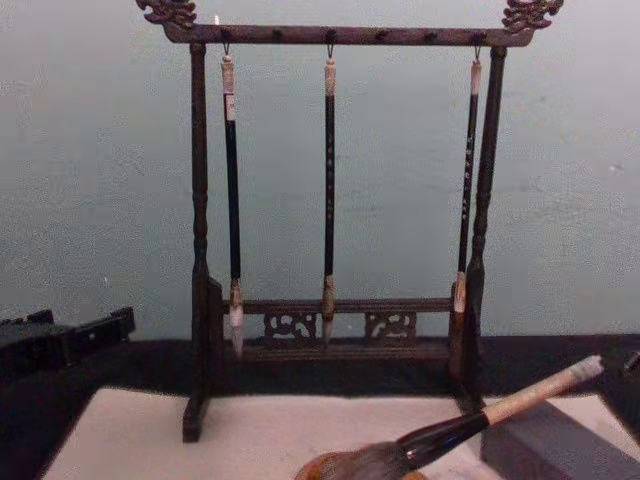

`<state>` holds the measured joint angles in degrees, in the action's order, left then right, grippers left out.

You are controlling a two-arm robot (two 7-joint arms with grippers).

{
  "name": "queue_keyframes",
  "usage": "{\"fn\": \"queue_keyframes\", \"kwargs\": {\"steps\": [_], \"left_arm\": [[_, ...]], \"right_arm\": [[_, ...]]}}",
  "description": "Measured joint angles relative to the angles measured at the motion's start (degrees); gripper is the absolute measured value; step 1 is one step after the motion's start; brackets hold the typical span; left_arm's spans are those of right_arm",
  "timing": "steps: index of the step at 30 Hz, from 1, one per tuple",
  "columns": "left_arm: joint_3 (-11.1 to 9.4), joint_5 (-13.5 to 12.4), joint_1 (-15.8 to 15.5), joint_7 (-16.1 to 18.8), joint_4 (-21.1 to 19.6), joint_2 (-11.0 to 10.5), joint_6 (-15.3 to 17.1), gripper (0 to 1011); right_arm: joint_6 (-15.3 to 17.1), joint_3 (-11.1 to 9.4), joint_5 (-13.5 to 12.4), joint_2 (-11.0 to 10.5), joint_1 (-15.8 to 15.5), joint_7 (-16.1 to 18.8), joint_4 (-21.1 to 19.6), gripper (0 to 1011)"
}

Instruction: Pick up the brush from the inkstone, write on the paper, then place the brush back to its original position.

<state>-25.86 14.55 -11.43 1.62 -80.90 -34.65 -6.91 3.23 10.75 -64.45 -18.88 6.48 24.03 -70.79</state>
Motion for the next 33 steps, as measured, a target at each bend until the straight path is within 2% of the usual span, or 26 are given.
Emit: {"fn": "queue_keyframes", "kwargs": {"steps": [10, 22, 33], "left_arm": [[0.0, 0.0, 0.0, 0.0, 0.0, 0.0, 0.0, 1002], [0.0, 0.0, 0.0, 0.0, 0.0, 0.0, 0.0, 1000], [0.0, 0.0, 0.0, 0.0, 0.0, 0.0, 0.0, 1002]], "right_arm": [[1.5, 0.9, -3.9, 1.2, 3.6, 1.5, 3.3, 1001], [3.0, 2.9, -7.6, 3.1, 8.8, 4.7, 11.2, 1001], [3.6, 3.9, -10.2, 3.7, 10.2, 5.2, 14.2, 1001]]}}
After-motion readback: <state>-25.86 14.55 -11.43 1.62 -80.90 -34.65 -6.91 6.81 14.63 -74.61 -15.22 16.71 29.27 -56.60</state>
